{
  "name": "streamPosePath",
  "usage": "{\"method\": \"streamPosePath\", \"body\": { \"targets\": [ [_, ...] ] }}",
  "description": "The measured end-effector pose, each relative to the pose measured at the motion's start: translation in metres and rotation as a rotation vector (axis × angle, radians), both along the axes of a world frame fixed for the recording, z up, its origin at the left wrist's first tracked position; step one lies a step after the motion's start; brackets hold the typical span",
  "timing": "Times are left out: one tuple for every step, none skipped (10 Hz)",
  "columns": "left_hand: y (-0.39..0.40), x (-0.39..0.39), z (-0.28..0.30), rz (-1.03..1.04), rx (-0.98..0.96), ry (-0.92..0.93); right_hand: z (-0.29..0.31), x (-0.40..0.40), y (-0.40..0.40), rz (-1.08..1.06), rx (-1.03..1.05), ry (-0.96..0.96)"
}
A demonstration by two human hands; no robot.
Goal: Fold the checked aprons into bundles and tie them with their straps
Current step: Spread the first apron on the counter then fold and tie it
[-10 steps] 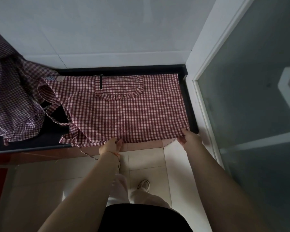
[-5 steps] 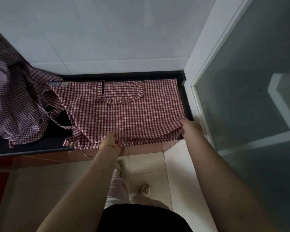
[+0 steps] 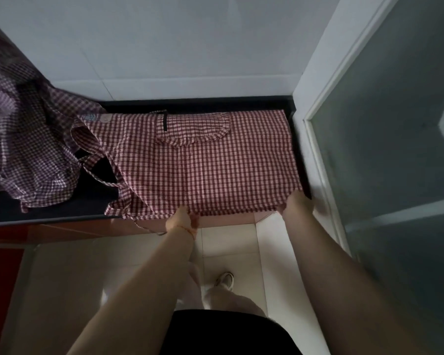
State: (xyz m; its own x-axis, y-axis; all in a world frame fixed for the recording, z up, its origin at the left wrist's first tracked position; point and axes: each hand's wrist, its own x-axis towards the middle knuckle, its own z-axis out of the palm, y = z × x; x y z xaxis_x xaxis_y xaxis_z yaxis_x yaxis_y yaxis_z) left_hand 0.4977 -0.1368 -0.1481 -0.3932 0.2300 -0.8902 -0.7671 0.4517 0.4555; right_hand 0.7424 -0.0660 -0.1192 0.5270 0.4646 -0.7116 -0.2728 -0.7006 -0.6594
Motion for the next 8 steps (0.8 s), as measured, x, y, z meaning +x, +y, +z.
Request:
{"method": "streamPosePath", "body": {
  "targets": [
    [0.001, -0.012, -0.017, -0.073, -0.006, -0.041, 0.001, -0.001, -0.004, 0.033, -0.084, 0.036],
    [0.004, -0.016, -0.030, -0.073, 0.016, -0.119, -0.023, 0.016, -0.003, 0.108, -0.014, 0.075],
    [0.001, -0.016, -0.026, -0.095, 0.049, -0.112, -0.017, 0.018, -0.001, 0.081, -0.036, 0.132],
    [0.001, -0.017, -0.024, -0.049, 0.103, -0.134, -0.006, 0.016, 0.004, -0.021, -0.087, 0.241],
    [0.000, -0.018, -0.025, -0.002, 0.129, -0.194, -0.008, 0.017, 0.006, 0.012, -0.075, 0.229],
    [-0.002, -0.017, -0.027, 0.020, 0.148, -0.261, -0.009, 0.017, -0.002, -0.051, -0.093, 0.210],
    [-0.005, -0.014, -0.020, -0.052, 0.133, -0.254, -0.008, 0.009, -0.014, -0.069, -0.103, 0.317],
    [-0.005, -0.013, -0.020, -0.089, 0.105, -0.206, -0.011, -0.004, -0.022, -0.024, -0.116, 0.413]
  ]
}}
